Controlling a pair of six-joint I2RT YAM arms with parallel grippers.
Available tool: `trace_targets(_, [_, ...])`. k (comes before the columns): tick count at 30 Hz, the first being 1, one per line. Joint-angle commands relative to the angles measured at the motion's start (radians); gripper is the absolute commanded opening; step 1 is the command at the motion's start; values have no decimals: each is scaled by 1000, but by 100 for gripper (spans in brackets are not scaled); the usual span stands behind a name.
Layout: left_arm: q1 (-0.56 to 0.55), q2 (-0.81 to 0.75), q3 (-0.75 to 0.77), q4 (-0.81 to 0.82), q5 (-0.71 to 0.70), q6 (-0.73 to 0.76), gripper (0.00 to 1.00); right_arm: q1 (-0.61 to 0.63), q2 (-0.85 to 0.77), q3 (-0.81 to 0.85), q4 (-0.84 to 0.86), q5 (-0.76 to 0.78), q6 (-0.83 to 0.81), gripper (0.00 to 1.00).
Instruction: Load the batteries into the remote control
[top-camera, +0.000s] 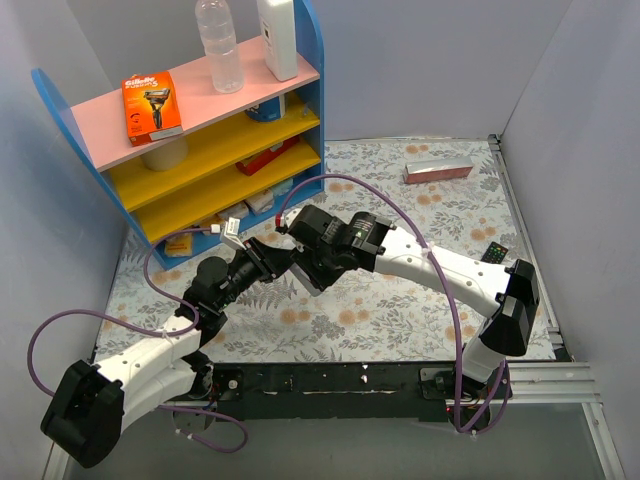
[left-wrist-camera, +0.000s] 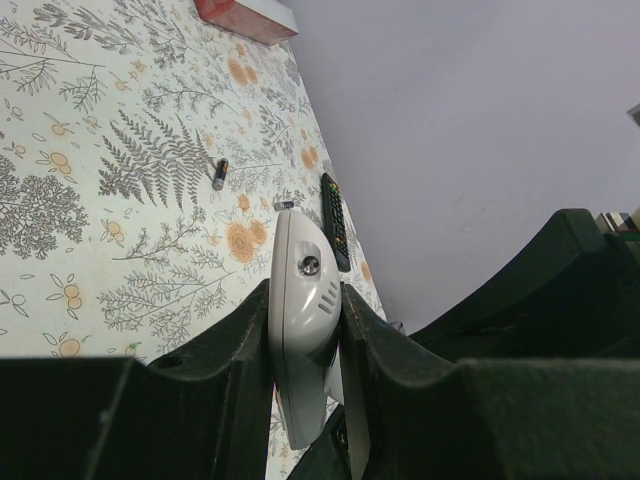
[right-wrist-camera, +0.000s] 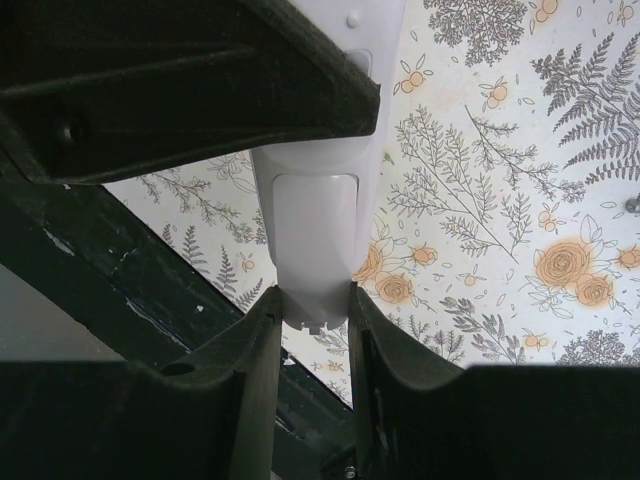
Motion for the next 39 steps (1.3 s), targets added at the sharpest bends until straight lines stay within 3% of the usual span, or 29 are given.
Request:
trace_targets(1, [-9, -27, 29, -24, 49, 5, 0, -2, -4, 55, 86, 76, 23, 8])
trace_targets(19, [-10, -38, 23, 22, 66, -105, 0, -2, -46, -41, 201, 64, 16, 15])
trace_targets(39, [-9, -64, 20, -42, -35, -202, 0, -2, -41, -43, 172, 41, -27, 43])
